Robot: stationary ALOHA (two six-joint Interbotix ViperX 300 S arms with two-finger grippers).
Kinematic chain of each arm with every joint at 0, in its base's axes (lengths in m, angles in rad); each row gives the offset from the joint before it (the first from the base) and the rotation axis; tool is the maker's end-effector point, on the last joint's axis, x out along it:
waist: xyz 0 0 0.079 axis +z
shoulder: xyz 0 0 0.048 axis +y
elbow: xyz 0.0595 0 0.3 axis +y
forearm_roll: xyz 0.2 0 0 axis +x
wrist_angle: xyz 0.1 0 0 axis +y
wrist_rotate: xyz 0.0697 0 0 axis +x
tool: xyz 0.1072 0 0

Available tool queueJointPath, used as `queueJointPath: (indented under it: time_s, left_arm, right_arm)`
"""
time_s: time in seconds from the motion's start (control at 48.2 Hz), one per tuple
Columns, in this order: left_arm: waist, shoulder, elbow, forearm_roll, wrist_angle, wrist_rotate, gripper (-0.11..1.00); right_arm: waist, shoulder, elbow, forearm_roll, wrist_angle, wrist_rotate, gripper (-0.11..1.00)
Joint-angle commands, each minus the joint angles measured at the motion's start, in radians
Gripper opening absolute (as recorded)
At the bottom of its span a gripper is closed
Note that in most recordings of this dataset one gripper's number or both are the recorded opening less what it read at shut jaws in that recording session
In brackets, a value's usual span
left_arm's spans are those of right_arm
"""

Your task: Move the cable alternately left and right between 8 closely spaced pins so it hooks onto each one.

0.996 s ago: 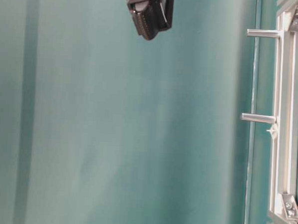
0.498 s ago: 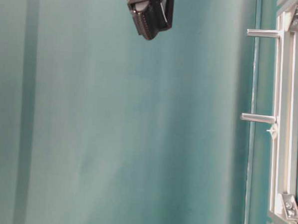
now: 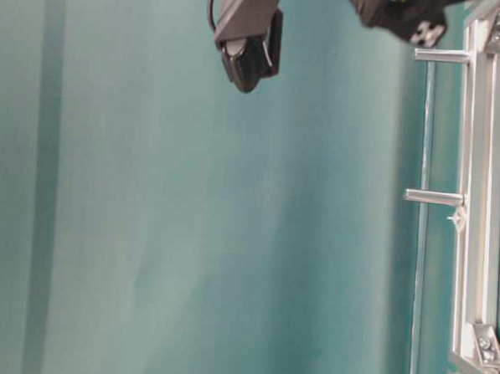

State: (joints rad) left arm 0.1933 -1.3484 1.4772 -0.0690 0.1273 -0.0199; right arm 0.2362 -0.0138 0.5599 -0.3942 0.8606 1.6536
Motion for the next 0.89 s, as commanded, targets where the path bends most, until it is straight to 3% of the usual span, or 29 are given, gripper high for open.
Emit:
queueJointPath:
  time_s: [0.0,0.207,0.477,0.871]
  left_arm:
    - [0.003,0.009,-0.012,0.005,-0.009,-0.005,0.54]
    - [0.003,0.009,-0.012,0.005,-0.009,-0.005,0.54]
    - [0.003,0.009,-0.012,0.005,-0.009,-0.005,0.54]
    - [0.003,0.009,-0.012,0.005,-0.009,-0.005,0.54]
  right_arm:
    - [-0.023,-0.028,-0.009,-0.025,-0.003,-0.002,0.12]
    - [-0.069,-0.028,-0.009,-0.057,-0.02,-0.002,0.12]
    - [-0.106,-0.003,-0.026,-0.063,-0.147,-0.002,0.12]
    - [-0.109,0.117,-0.146,-0.063,-0.179,-0.017,0.12]
